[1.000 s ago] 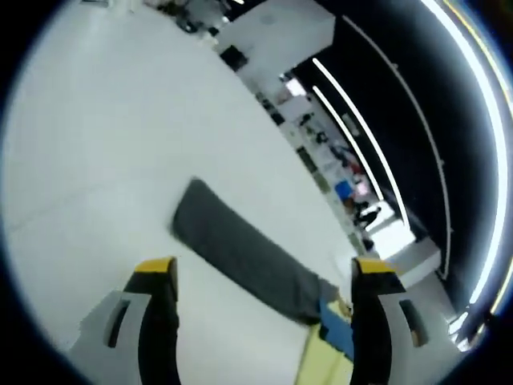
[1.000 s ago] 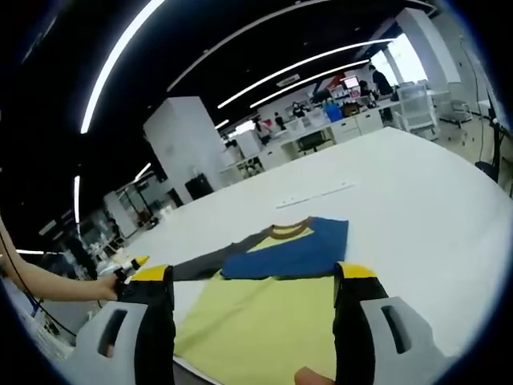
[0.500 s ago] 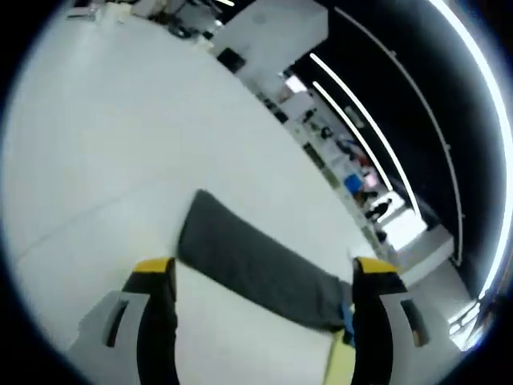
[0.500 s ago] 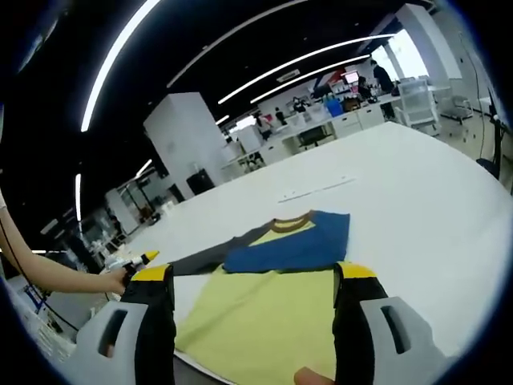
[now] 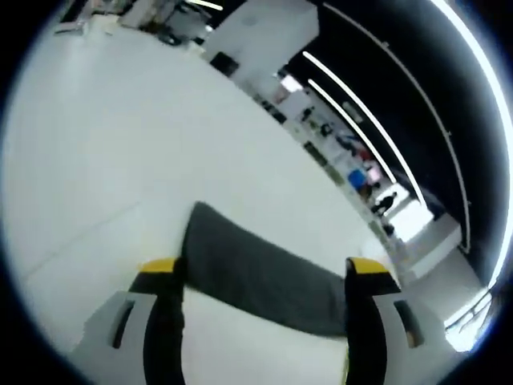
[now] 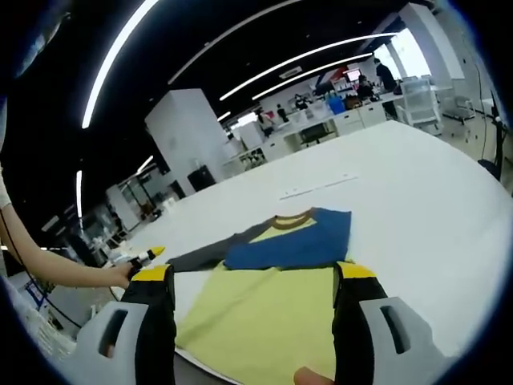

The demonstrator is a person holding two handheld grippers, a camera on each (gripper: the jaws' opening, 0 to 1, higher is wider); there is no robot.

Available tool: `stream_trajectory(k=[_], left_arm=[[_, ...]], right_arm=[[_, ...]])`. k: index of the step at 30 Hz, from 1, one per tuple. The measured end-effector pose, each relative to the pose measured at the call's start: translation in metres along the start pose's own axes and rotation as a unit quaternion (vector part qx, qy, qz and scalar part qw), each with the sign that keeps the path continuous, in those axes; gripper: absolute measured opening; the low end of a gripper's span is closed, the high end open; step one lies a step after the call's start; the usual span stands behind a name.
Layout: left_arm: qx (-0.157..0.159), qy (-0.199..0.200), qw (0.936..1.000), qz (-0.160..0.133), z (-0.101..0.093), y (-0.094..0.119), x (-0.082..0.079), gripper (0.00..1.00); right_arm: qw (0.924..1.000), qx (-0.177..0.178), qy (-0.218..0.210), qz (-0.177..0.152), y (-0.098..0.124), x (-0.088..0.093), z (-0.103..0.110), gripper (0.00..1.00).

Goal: Fold the garment on the visible template until the final outline fits inside the template.

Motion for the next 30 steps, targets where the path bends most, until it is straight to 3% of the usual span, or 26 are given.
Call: stream_trajectory(k=[5,12,18,21,23,24,30], left_arm=[[-0.018,-0.026,0.9995,0.005,0.004,0.001,0.004,0.64],[-0.049,-0.011,0.9987,0.007,0.029,-0.005,0.001,0.37],[-0.079,-0.032,0.9961,0.024,0.044,-0.009,0.001,0.15],[-0.088,-0.077,0.9923,0.041,0.043,-0.008,0.004,0.07],[-0.107,-0.128,0.9838,0.066,0.034,0.001,0.008,0.00],[-0.099,-0.138,0.9840,0.055,0.028,0.000,0.007,0.00],[-0.108,-0.148,0.9810,0.063,0.014,0.008,0.010,0.00]], right_arm=[[0.9999,-0.003,-0.001,-0.015,-0.001,-0.006,0.002,0.81],[0.9999,-0.003,0.002,-0.014,-0.004,-0.010,0.003,0.80],[0.9998,-0.005,0.002,-0.018,-0.006,-0.011,0.007,0.80],[0.9998,-0.005,0.002,-0.018,-0.007,-0.011,0.008,0.80],[0.9998,-0.005,0.001,-0.018,-0.008,-0.011,0.009,0.79],[0.9998,-0.005,0.001,-0.017,-0.008,-0.011,0.009,0.79],[0.9998,-0.006,-0.001,-0.018,-0.010,-0.010,0.010,0.79]])
Point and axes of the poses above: the point that each gripper's makers call its tool centre point, and the gripper's own axes: y roughly backward along the fingers, z roughly to its left, x roughly out of its underside, the point moved 6 cm from there along y, roughly backward along the fingers, and after that the axes turned 2 degrees about x, right-handed, at the moved point
